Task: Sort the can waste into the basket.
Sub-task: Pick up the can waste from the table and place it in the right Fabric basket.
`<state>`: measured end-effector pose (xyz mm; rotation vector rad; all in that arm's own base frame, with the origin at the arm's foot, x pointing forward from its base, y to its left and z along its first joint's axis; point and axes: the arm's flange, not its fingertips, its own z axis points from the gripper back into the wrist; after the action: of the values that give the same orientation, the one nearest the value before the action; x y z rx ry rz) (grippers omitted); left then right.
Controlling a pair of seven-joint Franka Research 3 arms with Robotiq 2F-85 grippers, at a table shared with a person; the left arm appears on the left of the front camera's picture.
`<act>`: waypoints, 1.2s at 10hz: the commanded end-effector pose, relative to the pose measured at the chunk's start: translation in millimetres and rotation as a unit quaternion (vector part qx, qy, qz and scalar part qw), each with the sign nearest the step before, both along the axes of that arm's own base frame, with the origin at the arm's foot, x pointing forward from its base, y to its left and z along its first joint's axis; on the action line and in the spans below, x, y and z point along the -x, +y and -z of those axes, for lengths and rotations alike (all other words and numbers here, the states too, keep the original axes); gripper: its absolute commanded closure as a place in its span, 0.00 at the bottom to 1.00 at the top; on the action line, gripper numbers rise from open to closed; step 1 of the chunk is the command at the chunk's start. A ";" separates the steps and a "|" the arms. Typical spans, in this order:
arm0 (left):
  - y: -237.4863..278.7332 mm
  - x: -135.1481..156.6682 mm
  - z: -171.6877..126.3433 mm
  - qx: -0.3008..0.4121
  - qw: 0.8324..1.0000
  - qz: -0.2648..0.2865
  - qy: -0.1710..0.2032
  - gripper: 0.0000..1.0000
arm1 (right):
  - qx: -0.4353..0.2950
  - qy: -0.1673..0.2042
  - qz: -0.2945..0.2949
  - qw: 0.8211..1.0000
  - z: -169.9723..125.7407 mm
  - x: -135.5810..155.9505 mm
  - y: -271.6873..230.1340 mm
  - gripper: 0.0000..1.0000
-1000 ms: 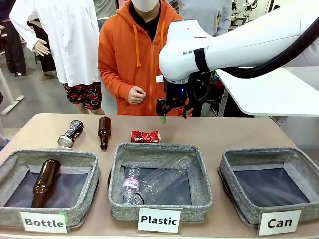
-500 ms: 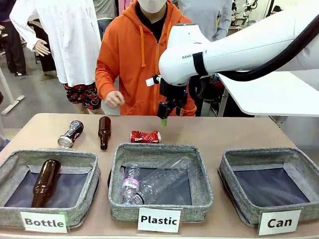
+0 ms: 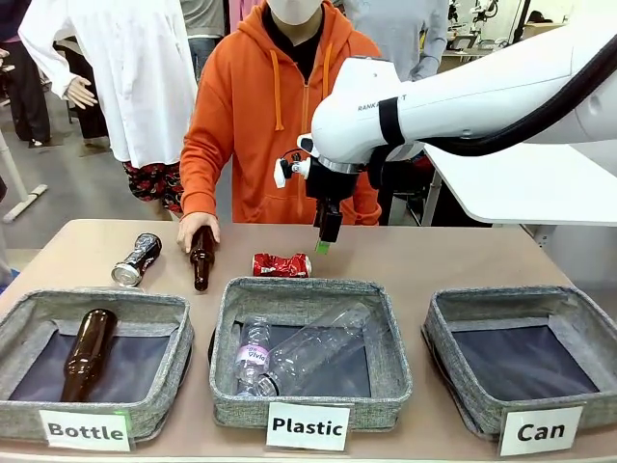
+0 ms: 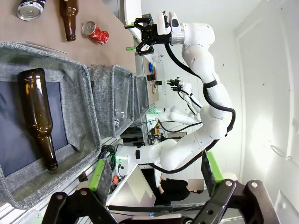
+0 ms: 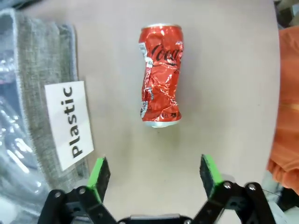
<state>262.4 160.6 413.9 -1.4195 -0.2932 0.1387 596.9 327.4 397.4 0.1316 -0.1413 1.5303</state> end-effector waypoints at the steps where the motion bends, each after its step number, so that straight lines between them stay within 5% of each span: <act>1: 0.0 0.0 -4.1 0.007 1.000 -0.002 0.000 0.00 | 0.000 0.000 0.003 1.000 -0.7 -0.3 -0.3 0.00; 2: 0.0 0.0 0.0 0.000 1.000 0.000 0.000 0.00 | 0.035 -0.017 0.011 0.999 5.7 -3.4 8.0 0.00; 4: 25.1 25.9 -48.4 0.098 0.994 -0.009 -0.052 0.00 | 0.008 -0.052 -0.008 0.999 12.8 -11.2 5.5 0.00; 7: 60.7 49.4 -75.5 0.155 0.986 0.022 -0.051 0.00 | 0.008 -0.050 0.004 0.999 24.8 -24.7 7.2 0.00; 12: 155.2 106.0 -112.5 0.262 0.957 -0.011 -0.127 0.00 | 0.007 -0.018 -0.021 1.000 53.7 -44.1 18.2 0.00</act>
<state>163.6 294.3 518.6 -1.9601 -0.4964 0.0644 630.1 340.8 339.3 0.0954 -0.1712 1.5471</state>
